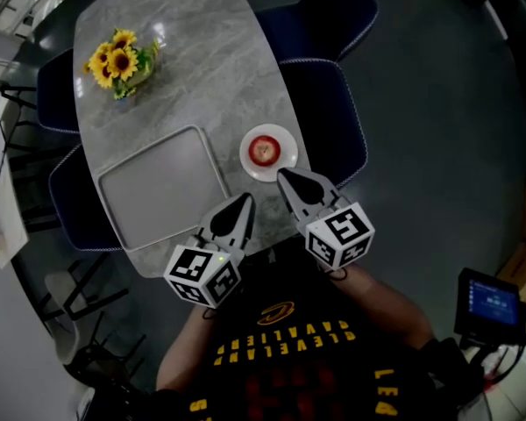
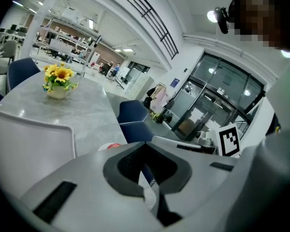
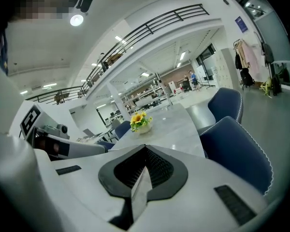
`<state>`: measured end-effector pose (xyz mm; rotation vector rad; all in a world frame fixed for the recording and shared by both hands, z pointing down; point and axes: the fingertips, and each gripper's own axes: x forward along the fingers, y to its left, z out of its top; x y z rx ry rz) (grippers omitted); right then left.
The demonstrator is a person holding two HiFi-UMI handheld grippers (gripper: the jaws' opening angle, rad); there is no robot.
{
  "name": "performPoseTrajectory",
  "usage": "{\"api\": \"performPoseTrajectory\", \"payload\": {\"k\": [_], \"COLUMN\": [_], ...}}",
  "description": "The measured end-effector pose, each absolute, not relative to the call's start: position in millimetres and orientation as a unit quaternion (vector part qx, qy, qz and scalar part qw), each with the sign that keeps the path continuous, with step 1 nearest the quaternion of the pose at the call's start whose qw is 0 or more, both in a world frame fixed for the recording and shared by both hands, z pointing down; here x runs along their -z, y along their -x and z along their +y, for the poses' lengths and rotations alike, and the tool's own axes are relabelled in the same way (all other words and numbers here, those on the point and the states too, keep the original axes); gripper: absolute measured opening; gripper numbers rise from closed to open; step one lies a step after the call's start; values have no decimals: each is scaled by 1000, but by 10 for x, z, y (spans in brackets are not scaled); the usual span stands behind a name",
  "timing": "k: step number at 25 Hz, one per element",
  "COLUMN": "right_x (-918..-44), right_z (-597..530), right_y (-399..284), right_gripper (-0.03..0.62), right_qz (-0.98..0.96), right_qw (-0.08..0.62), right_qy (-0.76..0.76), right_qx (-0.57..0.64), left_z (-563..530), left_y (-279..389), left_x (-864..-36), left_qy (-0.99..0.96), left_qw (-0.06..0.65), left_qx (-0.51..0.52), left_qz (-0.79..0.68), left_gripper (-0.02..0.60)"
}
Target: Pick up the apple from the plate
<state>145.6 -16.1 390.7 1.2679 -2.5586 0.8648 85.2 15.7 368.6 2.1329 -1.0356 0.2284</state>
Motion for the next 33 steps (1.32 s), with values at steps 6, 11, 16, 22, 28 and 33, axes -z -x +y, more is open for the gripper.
{"api": "performPoseTrajectory", "payload": {"k": [6, 11, 16, 22, 28, 33], "right_x": [-3609, -3285, -3076, -2711, -2842, -2778], "right_z": [-17, 327, 622, 929, 1444, 1650], "right_y": [-1056, -790, -823, -749, -753, -672], "right_gripper": [5, 5, 5, 5, 5, 5], "right_qz": [-871, -884, -884, -894, -878, -873], "right_qw": [69, 71, 70, 63, 74, 64], "right_qy": [-413, -407, -418, -411, -437, -448], "right_qx": [-257, -221, -196, -170, -182, -179], "left_z": [228, 487, 763, 1058, 1573, 1792], "left_y": [-618, -446, -498, -442, -473, -386], "left_x": [-3446, -3225, -3035, -2686, -2769, -2703], "left_qy": [-847, -852, -868, -878, -891, -897], "left_qw": [341, 330, 309, 278, 285, 277], "left_qx": [-68, -64, -50, -33, -40, -46], "left_qz": [-402, -402, -386, -389, -351, -341], "left_gripper": [2, 2, 2, 2, 2, 2]}}
